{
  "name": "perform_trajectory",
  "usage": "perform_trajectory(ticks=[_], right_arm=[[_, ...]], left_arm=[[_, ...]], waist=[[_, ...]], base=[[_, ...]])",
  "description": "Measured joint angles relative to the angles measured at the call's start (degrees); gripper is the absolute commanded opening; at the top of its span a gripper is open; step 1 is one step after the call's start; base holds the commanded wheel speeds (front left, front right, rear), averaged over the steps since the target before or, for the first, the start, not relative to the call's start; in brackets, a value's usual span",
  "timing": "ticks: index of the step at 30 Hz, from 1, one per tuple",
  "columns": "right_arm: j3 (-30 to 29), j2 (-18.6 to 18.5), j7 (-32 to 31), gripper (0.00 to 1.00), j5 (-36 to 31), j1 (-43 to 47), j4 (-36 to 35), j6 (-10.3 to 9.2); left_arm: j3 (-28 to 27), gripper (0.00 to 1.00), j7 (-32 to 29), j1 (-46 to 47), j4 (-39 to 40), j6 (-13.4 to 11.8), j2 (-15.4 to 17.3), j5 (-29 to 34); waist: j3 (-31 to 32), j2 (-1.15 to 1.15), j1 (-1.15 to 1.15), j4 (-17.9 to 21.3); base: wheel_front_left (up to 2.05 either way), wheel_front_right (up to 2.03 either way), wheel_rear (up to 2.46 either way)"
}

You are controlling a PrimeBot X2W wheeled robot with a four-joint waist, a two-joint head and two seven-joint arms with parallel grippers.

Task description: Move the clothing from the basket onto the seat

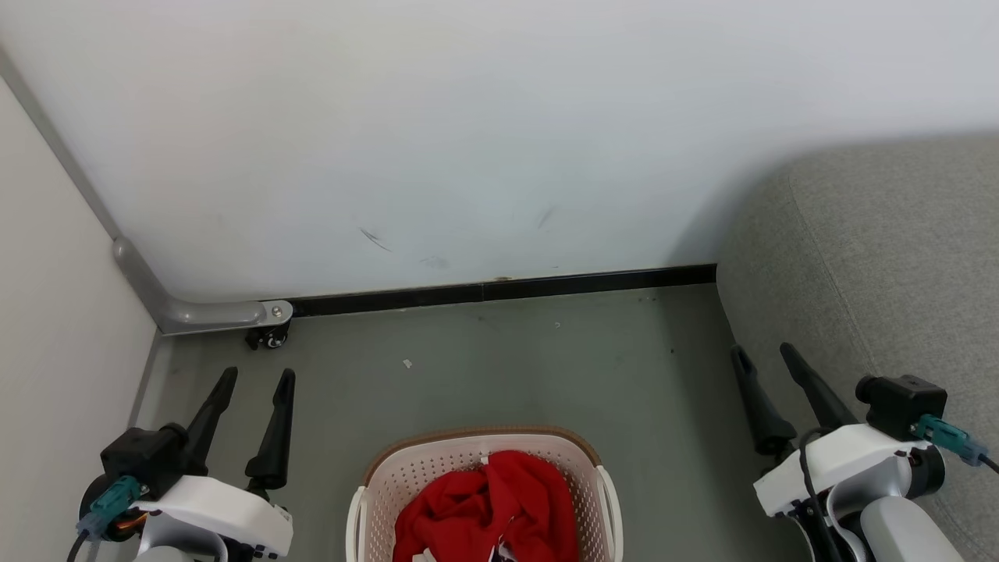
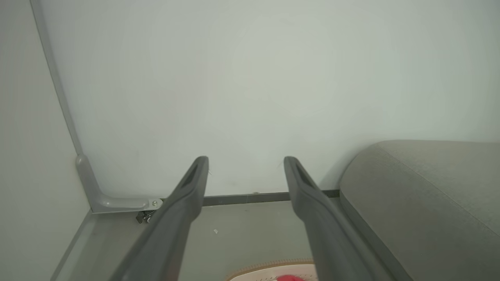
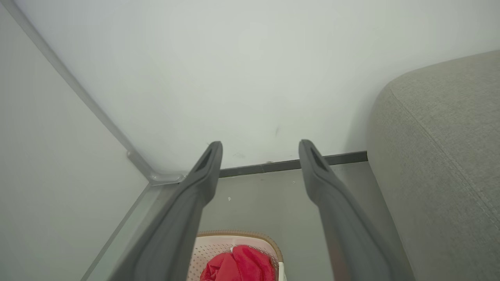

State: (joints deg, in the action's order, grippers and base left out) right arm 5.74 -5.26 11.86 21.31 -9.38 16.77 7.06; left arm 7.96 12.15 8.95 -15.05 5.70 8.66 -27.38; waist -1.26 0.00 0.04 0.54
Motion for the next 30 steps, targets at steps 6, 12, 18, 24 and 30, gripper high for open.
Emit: perform_trajectory(ticks=[6, 12, 18, 24, 30], right_arm=[[0.5, 0.0, 1.3, 1.00, -4.9, -0.6, -0.1, 0.00], [0.7, -0.1, 2.4, 1.00, -8.9, -1.6, -0.1, 0.01], [0.7, -0.1, 2.4, 1.00, -9.6, -1.7, 0.0, 0.01], [0.5, 0.1, 2.4, 1.00, -9.6, -1.7, 0.0, 0.01], [-0.1, 0.3, 2.4, 1.00, -9.7, -1.7, 0.0, 0.01]], left_arm=[[0.2, 1.00, 1.2, 0.3, -0.3, 0.0, 0.0, 4.7], [0.4, 1.00, 2.2, 1.3, -0.6, 0.4, 0.1, 8.5], [0.2, 1.00, 2.2, 1.3, -1.0, 0.5, 0.0, 8.9], [0.0, 1.00, 2.2, 1.3, -1.6, 0.6, -0.3, 8.9], [0.0, 1.00, 2.2, 1.3, -2.8, 1.1, -0.6, 9.4]], waist=[[0.0, 0.00, 0.00, 0.1], [-0.1, 0.00, 0.00, 0.2], [-0.1, 0.00, -0.01, 0.3], [-0.1, 0.00, -0.01, 0.3], [-0.3, 0.00, -0.01, 0.4]], base=[[0.00, 0.00, 0.00], [0.00, 0.00, 0.00], [0.00, 0.00, 0.00], [0.00, 0.00, 0.00], [0.00, 0.00, 0.00]])
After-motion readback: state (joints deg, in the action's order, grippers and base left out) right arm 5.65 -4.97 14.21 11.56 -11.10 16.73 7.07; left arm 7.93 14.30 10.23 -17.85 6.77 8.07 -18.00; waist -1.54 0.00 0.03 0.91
